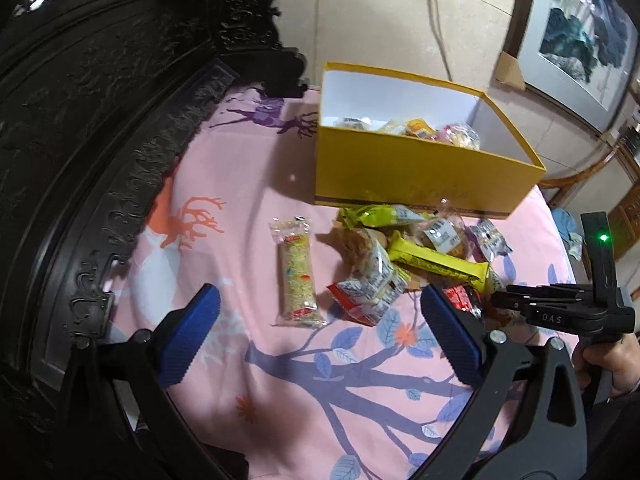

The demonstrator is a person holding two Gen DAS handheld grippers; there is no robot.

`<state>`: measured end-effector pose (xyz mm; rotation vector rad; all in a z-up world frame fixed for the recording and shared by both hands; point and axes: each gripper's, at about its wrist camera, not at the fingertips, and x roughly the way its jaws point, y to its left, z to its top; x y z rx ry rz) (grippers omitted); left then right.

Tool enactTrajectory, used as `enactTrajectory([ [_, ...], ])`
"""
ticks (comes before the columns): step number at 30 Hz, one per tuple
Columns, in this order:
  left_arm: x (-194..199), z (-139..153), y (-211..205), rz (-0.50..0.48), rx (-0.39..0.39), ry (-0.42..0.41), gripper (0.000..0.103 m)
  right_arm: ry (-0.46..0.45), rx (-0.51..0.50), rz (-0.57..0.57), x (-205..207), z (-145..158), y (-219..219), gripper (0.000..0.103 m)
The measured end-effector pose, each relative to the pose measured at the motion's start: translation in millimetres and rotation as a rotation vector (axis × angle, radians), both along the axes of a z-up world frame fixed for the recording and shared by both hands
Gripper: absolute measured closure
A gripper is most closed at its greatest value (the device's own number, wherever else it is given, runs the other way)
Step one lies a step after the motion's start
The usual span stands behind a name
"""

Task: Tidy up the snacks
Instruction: 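Grasp the white printed pouch with the left tool while the right tool grasps the orange-topped packet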

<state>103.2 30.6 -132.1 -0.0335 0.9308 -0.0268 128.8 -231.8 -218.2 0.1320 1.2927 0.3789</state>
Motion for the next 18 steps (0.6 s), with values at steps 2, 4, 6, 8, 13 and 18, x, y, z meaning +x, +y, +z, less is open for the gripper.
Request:
enactTrajectory([
  [2, 1, -5, -6, -0.024, 0.025, 0.007, 0.002, -0.007, -0.007, 0.002, -4, 2, -2, 0.075],
  [4, 1, -10, -13, -0.047, 0.062, 0.01, 0.002, -0.015, -0.032, 0.009, -10, 5, -5, 0.075],
  [6, 1, -14, -16, -0.058, 0.065, 0.022, 0.002, -0.015, -0.064, 0.019, -14, 4, -6, 0.075],
  [8, 2, -15, -18, -0.066, 0.053, 0.029, 0.002, -0.01, -0.062, 0.023, -15, 1, -7, 0.074],
  [13, 3, -14, -20, -0.072, 0.057, 0.025, 0.002, 0.016, -0.162, 0.011, -6, -14, 1, 0.046],
  [18, 3, -16, -18, -0.07, 0.037, 0.034, 0.002, 0.032, -0.182, 0.009, -3, -19, 3, 0.067],
])
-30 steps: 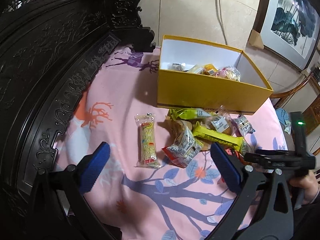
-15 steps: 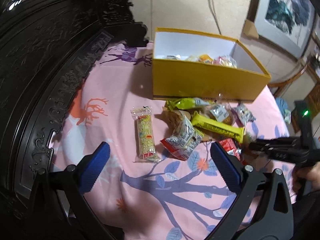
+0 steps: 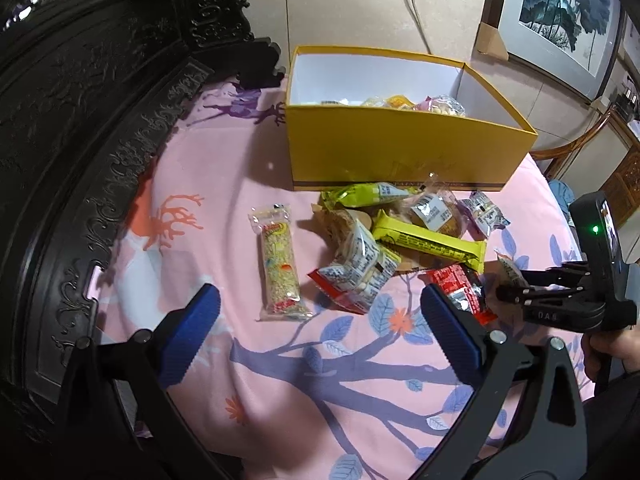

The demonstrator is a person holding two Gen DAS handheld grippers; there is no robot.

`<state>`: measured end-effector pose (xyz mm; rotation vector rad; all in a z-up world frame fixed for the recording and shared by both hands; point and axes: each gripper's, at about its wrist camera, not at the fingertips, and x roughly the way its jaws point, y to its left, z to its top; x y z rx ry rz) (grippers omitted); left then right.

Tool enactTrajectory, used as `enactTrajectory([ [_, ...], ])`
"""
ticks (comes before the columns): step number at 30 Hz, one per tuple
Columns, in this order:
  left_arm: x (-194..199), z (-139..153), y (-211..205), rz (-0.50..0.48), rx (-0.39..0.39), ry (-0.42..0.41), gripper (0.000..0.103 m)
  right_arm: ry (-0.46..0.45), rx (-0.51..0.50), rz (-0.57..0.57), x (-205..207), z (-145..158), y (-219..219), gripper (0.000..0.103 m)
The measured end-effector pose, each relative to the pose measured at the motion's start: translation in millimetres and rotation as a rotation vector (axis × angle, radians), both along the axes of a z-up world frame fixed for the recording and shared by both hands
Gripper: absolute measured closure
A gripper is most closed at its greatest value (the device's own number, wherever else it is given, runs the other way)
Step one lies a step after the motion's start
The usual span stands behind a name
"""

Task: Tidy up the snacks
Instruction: 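Grasp the white printed pouch with the left tool while the right tool grasps the orange-topped packet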

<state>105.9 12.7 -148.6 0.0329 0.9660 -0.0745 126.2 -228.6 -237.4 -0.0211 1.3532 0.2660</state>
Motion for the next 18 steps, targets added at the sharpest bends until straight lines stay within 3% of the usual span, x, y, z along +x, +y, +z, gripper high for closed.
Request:
enactTrajectory([
  [7, 5, -20, -16, -0.061, 0.021, 0.007, 0.002, -0.028, 0.088, -0.071, -4, 14, -22, 0.069],
  [18, 51, -75, -54, -0.219, 0.172, 0.036, 0.002, 0.016, 0.117, -0.136, -6, 6, -34, 0.069],
])
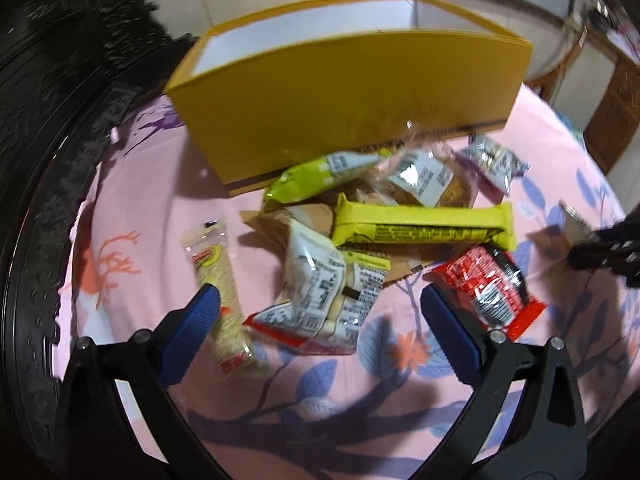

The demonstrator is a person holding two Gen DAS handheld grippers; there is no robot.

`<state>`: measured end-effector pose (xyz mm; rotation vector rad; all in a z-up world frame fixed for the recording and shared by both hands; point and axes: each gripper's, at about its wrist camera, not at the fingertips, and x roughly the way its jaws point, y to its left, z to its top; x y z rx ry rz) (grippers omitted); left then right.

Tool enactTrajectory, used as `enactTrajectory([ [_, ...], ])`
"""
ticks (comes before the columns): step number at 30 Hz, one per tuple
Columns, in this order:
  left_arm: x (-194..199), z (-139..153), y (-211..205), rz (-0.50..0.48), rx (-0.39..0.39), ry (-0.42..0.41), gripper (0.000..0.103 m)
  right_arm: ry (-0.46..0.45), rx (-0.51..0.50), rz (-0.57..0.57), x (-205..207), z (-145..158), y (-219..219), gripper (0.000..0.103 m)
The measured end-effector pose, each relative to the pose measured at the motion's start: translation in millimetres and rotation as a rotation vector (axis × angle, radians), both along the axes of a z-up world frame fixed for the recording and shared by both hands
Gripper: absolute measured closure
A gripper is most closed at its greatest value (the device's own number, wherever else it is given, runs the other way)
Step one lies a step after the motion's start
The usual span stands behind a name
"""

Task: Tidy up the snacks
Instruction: 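Grasp the white printed pouch with the left tool while the right tool grasps the orange-topped packet, then carry both packets over the yellow box and open both tools to release them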

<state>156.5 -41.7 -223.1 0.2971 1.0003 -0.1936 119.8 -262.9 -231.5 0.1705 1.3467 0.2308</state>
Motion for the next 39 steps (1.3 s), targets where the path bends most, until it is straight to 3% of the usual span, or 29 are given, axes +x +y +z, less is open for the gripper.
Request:
enactTrajectory([
  [3, 2, -12, -4, -0.02, 0.033, 0.016, 0.002, 0.002, 0.001, -0.004, -1, -1, -4, 0.068],
  [5, 2, -15, -5, -0.034, 0.052, 0.012, 0.008, 0.004, 0.0, -0.006, -2, -3, -1, 0.068],
  [7, 3, -17, -4, -0.044, 0.043, 0.031, 0.037, 0.007, -0.001, -0.005, -1, -5, -3, 0.068],
  [8, 4, -18, -2, -0.046, 0.03, 0.045, 0.042, 0.008, -0.001, -0.006, -2, -3, -1, 0.068],
  [15, -5, -8, 15, 0.01, -0.069, 0.05, 0.046, -0.001, -0.001, 0.001, 0, 0, -2, 0.068],
  [24, -30, 25, 24, 0.047, -0.118, 0.013, 0.046, -0.022, 0.017, 0.015, -2, 9, -3, 0.068],
  [31, -26, 79, 24, 0.062, -0.18, -0.094, 0.046, -0.12, 0.091, 0.027, 6, 54, -1, 0.068],
  [39, 28, 157, 7, 0.054, -0.272, -0.26, 0.046, -0.31, 0.16, 0.005, 51, 133, -1, 0.068],
])
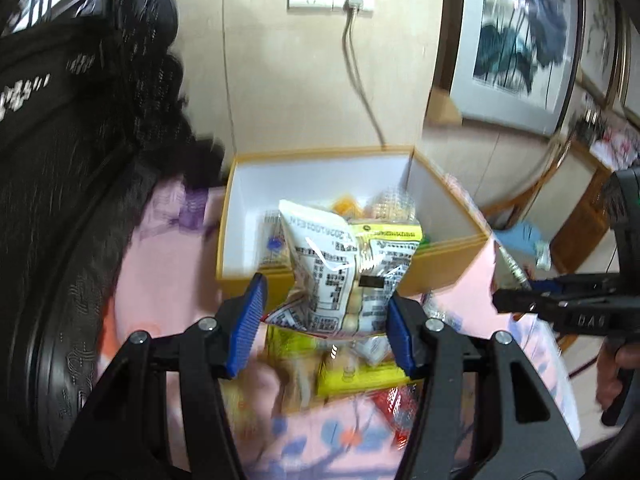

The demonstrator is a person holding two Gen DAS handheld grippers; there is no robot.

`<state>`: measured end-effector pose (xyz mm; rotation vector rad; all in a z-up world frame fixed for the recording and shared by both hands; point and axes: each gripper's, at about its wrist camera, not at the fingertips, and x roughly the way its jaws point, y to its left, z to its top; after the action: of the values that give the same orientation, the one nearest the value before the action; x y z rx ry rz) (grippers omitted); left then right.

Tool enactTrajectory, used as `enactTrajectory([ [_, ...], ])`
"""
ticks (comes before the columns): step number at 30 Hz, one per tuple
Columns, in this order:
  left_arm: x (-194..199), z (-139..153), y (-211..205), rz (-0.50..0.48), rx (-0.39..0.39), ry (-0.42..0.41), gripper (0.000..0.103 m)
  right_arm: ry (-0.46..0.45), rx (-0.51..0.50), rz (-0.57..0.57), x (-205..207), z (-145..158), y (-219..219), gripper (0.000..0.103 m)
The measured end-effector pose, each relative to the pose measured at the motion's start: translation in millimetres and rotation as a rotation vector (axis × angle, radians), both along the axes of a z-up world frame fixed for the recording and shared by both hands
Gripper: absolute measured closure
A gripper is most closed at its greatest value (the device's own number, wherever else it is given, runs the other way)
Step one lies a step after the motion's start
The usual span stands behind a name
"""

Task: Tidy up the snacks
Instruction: 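Carry both packets over the yellow box and open both tools to release them, then grasp the clear rice-crisp bar with the left tool while the right tool grasps the red wafer packet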

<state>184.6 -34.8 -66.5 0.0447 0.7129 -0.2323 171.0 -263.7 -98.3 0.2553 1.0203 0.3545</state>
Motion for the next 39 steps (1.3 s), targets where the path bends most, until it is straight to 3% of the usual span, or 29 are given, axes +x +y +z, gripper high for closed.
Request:
enactTrajectory([
  [7, 50, 44, -19, 0.008, -0.017, -0.078, 0.046, -0.146, -0.019, -0.02, 50, 52, 2, 0.068],
  [13, 93, 60, -27, 0.039, 0.01, -0.089, 0.043, -0.197, -0.045, -0.036, 90, 66, 4, 0.068],
  [14, 105, 60, -29, 0.059, 0.03, -0.082, 0.037, -0.204, -0.049, -0.031, 98, 67, 6, 0.066],
  [15, 114, 59, -32, 0.079, 0.053, -0.062, 0.008, -0.204, -0.061, -0.033, 104, 66, 8, 0.064],
  [17, 123, 60, -34, 0.135, 0.109, -0.053, 0.002, -0.222, -0.111, -0.093, 110, 75, 9, 0.018],
  [18, 123, 61, -35, 0.147, 0.124, -0.058, 0.002, -0.24, -0.128, -0.128, 109, 81, 8, 0.007],
  [19, 123, 62, -37, 0.165, 0.149, -0.062, 0.002, -0.25, -0.129, -0.141, 108, 83, 7, 0.001],
  [29, 107, 58, -38, 0.142, 0.134, -0.036, 0.002, -0.171, -0.095, -0.129, 93, 69, 4, 0.001],
  [39, 76, 62, -18, 0.179, 0.077, -0.043, 0.002, -0.204, -0.132, -0.092, 60, 72, 7, 0.001],
])
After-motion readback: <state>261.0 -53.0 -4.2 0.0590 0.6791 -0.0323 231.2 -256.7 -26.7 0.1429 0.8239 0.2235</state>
